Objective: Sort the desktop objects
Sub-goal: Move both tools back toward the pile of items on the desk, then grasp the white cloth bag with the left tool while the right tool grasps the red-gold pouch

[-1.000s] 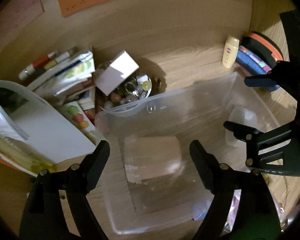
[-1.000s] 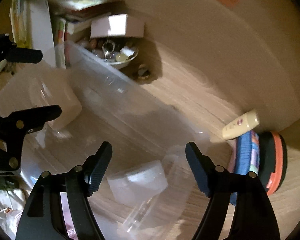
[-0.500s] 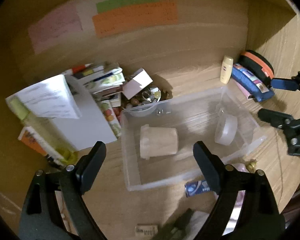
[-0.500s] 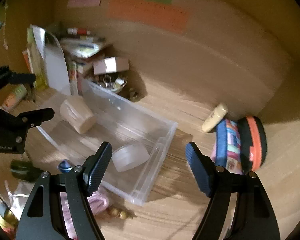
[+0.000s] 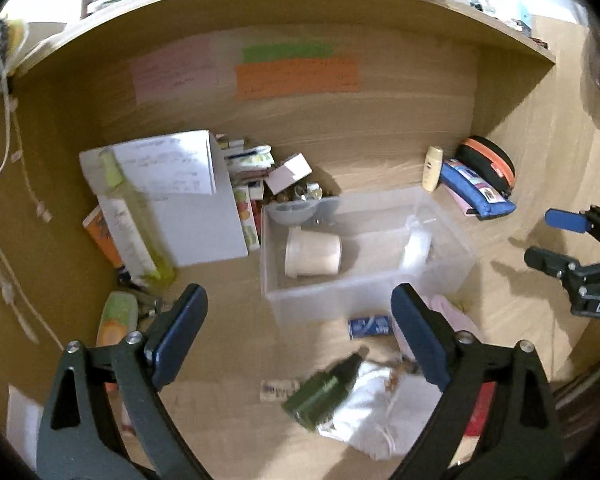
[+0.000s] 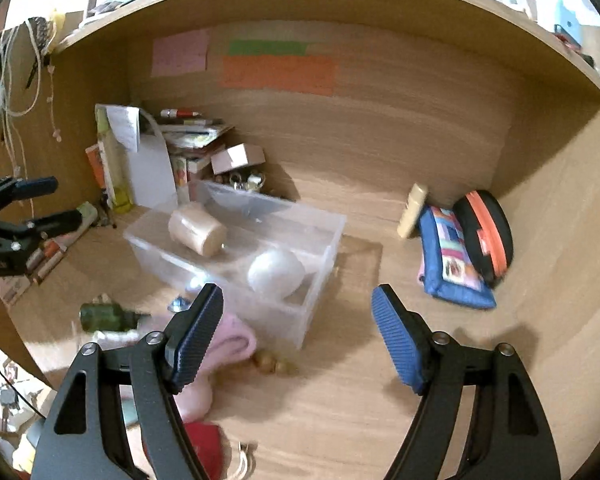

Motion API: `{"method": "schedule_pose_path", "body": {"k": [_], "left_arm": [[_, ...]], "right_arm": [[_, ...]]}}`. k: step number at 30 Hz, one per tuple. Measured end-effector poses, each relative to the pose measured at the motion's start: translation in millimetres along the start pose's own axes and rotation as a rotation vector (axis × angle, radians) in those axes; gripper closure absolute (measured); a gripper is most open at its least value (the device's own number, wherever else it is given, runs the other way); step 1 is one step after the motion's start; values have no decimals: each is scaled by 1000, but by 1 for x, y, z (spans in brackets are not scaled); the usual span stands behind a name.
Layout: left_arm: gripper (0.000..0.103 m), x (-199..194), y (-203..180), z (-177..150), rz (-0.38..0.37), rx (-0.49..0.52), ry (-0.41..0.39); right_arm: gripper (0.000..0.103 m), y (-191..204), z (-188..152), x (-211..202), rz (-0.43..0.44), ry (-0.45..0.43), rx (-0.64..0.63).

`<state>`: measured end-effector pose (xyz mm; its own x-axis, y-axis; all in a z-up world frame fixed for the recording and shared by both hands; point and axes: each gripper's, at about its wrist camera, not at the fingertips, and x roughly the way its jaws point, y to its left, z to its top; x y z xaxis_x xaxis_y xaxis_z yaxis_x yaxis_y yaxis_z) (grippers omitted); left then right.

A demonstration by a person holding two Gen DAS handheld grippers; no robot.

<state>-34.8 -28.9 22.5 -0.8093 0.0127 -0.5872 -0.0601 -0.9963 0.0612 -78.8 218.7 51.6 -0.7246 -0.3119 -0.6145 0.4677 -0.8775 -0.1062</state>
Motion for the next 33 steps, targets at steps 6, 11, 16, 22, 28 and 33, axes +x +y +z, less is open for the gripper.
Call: {"method": "schedule_pose_path", "body": {"k": [6,11,16,22,28,33], "left_arm": [[9,-10,-9,-35,-9,8,12],[8,-14,-15,-67,-4,-11,33],[8,-11,-16,-100,-41,-79,74],[8,7,-24,-126,-112,-160,155],[8,22,-37,-130,-153,-195,188],[8,39,-46,-123,-177,-219,227]], "right_arm": [[29,32,-40,-12,22,3,-70],[29,51,-80,-9,113,53,-44],[29,66,-121,3,180,124,-3],[29,76,-134,18,180,162,-12],[31,79,-133,35,178,187,-29],[41,78,-132,37,200,165,-49]]}}
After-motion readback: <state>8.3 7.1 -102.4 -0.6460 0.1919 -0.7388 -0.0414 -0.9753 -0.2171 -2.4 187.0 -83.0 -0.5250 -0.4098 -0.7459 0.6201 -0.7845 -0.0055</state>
